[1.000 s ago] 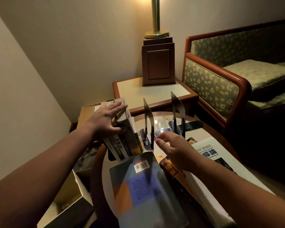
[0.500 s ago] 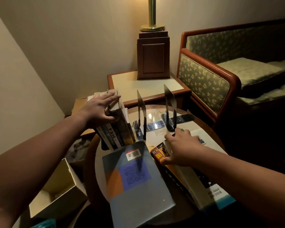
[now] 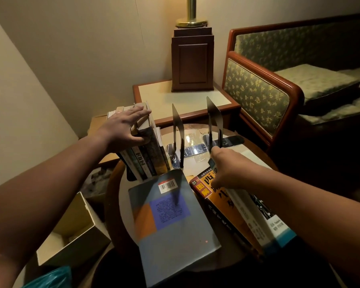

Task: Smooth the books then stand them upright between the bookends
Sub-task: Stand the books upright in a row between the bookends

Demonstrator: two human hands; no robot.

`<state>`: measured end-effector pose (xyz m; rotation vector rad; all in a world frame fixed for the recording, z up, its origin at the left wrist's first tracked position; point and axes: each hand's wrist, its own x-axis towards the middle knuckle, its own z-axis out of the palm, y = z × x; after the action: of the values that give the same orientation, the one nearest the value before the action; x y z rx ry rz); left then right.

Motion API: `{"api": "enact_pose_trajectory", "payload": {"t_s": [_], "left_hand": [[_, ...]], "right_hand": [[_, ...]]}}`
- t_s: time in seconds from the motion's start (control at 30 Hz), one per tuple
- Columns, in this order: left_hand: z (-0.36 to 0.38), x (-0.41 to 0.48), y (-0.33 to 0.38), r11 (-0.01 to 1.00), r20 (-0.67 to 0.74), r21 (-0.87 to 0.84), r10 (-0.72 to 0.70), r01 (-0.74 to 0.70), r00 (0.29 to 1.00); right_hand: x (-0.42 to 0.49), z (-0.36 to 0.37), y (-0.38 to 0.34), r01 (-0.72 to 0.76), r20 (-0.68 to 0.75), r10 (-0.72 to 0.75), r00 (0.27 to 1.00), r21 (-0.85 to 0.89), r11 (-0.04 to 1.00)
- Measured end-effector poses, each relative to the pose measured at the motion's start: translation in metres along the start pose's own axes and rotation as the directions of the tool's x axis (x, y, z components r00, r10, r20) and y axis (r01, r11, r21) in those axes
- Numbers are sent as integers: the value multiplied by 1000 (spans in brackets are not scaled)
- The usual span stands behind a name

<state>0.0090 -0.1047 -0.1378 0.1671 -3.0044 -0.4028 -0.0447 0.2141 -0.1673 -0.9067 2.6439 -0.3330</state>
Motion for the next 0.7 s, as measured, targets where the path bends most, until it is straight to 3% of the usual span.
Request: {"api": "enact_pose_trajectory", "payload": {"t_s": [0.27, 0.37, 0.53, 0.7], "left_hand": [[0, 2, 1, 1000, -3, 22, -6, 6, 1000], [0, 2, 0, 1000, 3, 23, -8, 8, 1000], [0, 2, -1, 1000, -1, 29, 2, -2, 1000], [1, 3, -2, 998, 5, 61, 3, -3, 1000]], "right_hand": [[-6, -11, 12, 79, -296, -6, 955, 235, 969], [-7, -15, 9, 145, -366, -62, 929, 203, 968], [-17, -26, -13, 264, -355, -191, 915, 167, 950], [-31, -49, -41, 388, -471, -267, 841, 180, 904]]}}
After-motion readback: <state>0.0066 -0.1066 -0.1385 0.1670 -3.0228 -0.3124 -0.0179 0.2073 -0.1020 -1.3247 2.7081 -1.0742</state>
